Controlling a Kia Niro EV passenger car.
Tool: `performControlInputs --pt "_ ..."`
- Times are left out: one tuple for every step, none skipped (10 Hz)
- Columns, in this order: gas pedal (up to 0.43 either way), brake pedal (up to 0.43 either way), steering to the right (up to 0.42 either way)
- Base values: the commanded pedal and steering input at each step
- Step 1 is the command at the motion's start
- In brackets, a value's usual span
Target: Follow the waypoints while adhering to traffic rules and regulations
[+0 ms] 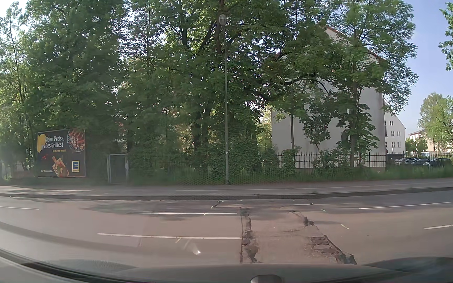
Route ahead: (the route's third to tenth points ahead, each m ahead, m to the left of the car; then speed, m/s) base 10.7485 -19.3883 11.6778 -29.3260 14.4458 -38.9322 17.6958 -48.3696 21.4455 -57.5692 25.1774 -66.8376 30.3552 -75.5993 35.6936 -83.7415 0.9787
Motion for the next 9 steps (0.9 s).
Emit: performControlInputs --pt "0.150 0.000 0.004" --pt "0.150 0.000 0.025" --pt "0.150 0.000 0.060" --pt "0.150 0.000 0.085" --pt "0.118 0.000 0.097" --pt "0.110 0.000 0.109" --pt "0.110 0.000 0.122" --pt "0.110 0.000 0.145" --pt "0.110 0.000 0.187"
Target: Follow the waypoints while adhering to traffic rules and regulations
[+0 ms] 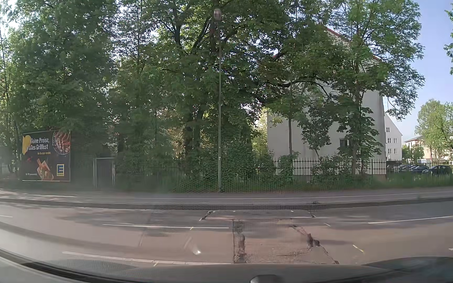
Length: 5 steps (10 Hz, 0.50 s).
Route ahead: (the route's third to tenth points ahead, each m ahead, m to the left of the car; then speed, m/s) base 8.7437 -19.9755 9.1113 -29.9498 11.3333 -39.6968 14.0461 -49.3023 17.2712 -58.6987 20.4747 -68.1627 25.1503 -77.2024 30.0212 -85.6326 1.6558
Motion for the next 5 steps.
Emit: performControlInputs --pt "0.110 0.000 0.225" --pt "0.110 0.000 0.250" --pt "0.110 0.000 0.274" --pt "0.110 0.000 0.315" --pt "0.110 0.000 0.351"
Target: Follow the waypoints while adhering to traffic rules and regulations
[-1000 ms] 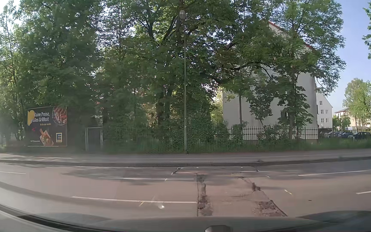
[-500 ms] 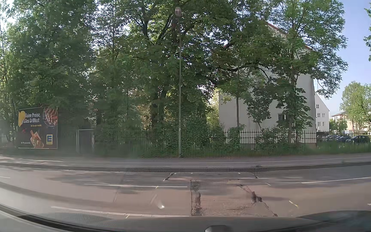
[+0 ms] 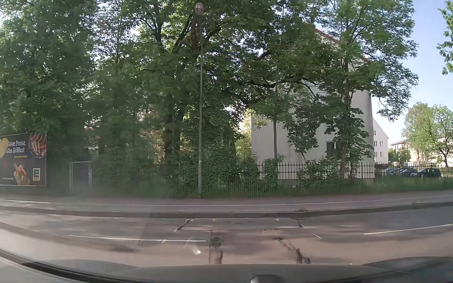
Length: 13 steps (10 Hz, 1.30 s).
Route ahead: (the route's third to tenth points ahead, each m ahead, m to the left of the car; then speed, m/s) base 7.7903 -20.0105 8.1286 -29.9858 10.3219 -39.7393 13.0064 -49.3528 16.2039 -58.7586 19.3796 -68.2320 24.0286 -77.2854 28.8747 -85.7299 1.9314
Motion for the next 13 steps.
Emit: performControlInputs --pt "0.110 0.000 0.376" --pt "0.110 0.000 0.402" --pt "0.098 0.000 0.432" --pt "0.067 0.000 0.466" --pt "0.067 0.000 0.525" --pt "0.067 0.000 0.588" --pt "0.067 0.000 0.644" --pt "0.067 0.000 0.693" --pt "0.079 0.000 0.721" --pt "0.079 0.000 0.733" --pt "0.087 0.000 0.755" --pt "0.087 0.000 0.787" --pt "0.087 0.000 0.809"
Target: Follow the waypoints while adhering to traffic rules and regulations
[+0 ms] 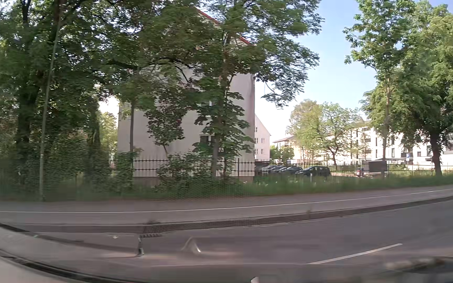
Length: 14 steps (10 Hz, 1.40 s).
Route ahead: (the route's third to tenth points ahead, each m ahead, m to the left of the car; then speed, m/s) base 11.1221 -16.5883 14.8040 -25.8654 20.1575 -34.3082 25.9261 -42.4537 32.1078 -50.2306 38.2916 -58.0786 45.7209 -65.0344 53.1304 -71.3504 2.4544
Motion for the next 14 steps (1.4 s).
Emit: performControlInputs --pt "0.087 0.000 0.825" --pt "0.087 0.000 0.828" --pt "0.087 0.000 0.827" --pt "0.087 0.000 0.827" --pt "0.087 0.000 0.825" --pt "0.098 0.000 0.818" --pt "0.098 0.000 0.798" --pt "0.098 0.000 0.779" --pt "0.098 0.000 0.769" --pt "0.098 0.000 0.768" --pt "0.098 0.000 0.759" --pt "0.098 0.000 0.731" --pt "0.098 0.000 0.706" --pt "0.098 0.000 0.675"
